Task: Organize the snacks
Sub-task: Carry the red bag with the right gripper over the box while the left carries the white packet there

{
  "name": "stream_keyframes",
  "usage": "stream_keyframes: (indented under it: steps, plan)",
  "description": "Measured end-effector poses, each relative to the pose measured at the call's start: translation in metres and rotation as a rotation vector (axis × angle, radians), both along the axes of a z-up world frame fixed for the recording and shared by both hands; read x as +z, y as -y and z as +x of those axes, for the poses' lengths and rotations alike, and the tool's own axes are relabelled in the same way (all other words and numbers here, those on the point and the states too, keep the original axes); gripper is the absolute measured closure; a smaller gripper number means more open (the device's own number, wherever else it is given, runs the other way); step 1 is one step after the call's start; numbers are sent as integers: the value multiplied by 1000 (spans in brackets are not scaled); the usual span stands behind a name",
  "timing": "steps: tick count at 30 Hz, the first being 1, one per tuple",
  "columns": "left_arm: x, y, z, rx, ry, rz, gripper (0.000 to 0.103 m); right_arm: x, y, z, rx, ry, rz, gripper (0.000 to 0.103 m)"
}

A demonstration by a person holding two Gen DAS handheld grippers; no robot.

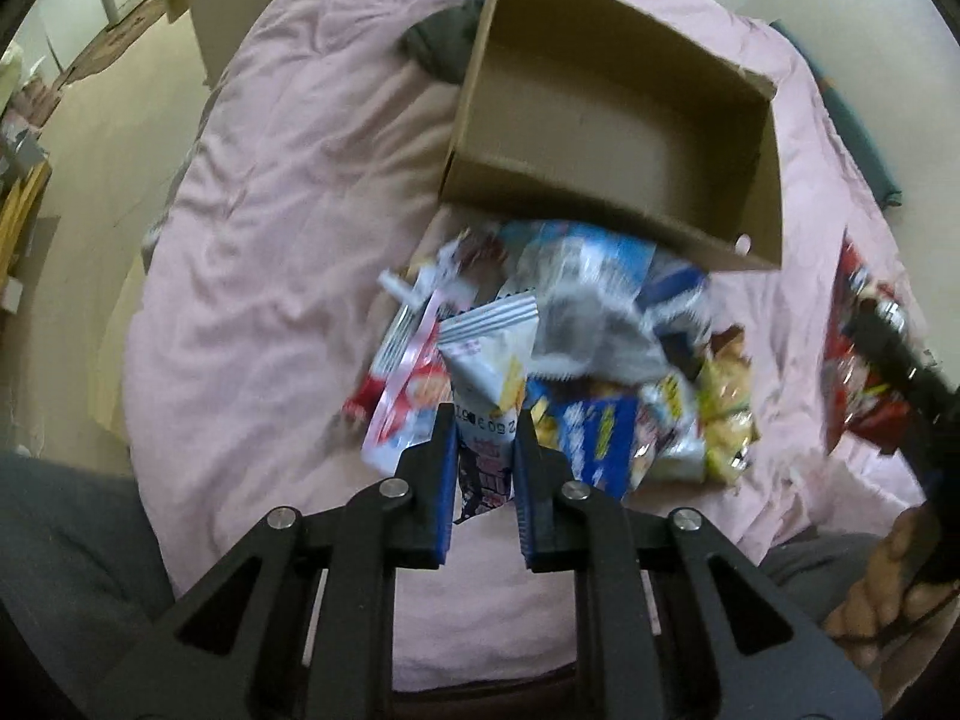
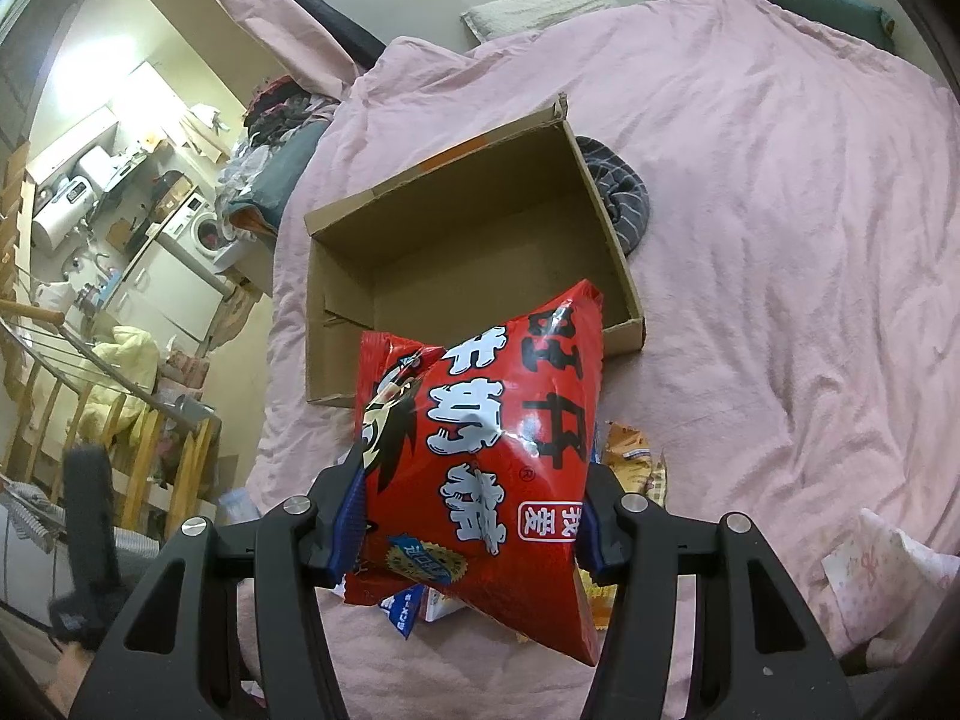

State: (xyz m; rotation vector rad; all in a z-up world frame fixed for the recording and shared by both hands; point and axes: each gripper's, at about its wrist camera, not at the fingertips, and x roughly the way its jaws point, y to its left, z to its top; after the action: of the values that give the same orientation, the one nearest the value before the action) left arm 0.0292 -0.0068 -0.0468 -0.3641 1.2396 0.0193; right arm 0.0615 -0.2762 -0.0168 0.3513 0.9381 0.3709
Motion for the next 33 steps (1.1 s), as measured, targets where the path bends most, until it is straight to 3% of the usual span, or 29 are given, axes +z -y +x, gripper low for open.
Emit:
stream_keyframes:
  steps: [7, 18, 33]
  plan:
    - [9, 6, 35, -53, 18, 7, 89, -3, 0, 12, -11, -1, -25, 45]
    - [30, 13, 90, -124, 94, 51, 89, 7, -10, 43, 1, 91, -49, 45]
    - [20, 28, 151, -150, 131, 80, 89, -2, -27, 102, -9, 119, -97, 45]
